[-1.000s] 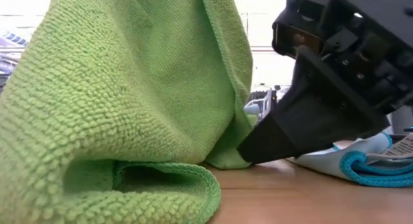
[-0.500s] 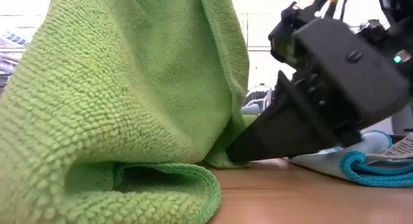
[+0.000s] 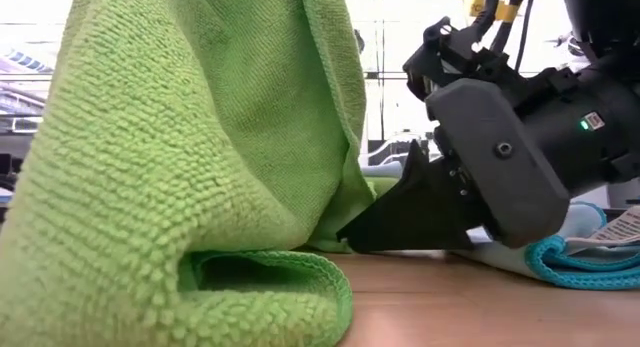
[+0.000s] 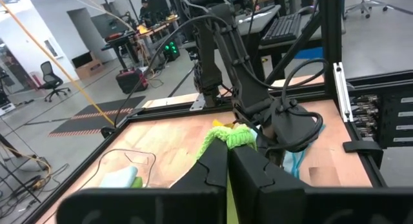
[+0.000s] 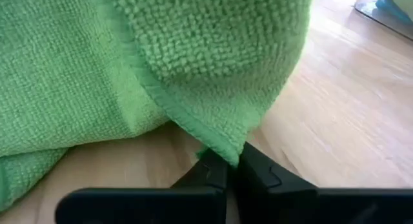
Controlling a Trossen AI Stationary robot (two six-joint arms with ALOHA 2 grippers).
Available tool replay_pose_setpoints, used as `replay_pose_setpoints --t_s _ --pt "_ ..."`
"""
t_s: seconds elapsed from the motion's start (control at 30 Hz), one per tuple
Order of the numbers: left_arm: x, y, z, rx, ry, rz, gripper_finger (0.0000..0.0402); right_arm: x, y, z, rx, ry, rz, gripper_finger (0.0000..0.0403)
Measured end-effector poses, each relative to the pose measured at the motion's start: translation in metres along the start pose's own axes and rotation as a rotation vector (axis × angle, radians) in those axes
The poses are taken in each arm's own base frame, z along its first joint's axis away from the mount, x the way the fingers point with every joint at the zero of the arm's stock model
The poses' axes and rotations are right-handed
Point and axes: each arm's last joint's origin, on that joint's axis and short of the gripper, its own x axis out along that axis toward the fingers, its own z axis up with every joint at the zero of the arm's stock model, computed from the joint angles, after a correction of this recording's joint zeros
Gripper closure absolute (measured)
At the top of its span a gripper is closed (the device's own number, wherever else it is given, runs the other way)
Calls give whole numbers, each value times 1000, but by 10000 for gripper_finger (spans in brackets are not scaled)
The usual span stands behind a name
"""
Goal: Fold microfiber towels
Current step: Fold the green microfiber cloth
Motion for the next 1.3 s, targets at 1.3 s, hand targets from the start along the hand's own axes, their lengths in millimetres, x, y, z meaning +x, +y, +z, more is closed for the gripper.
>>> replay_pose_setpoints --t_s 1.3 --pt "-54 115 5 -234 187 -281 399 -153 -92 200 -108 -20 241 403"
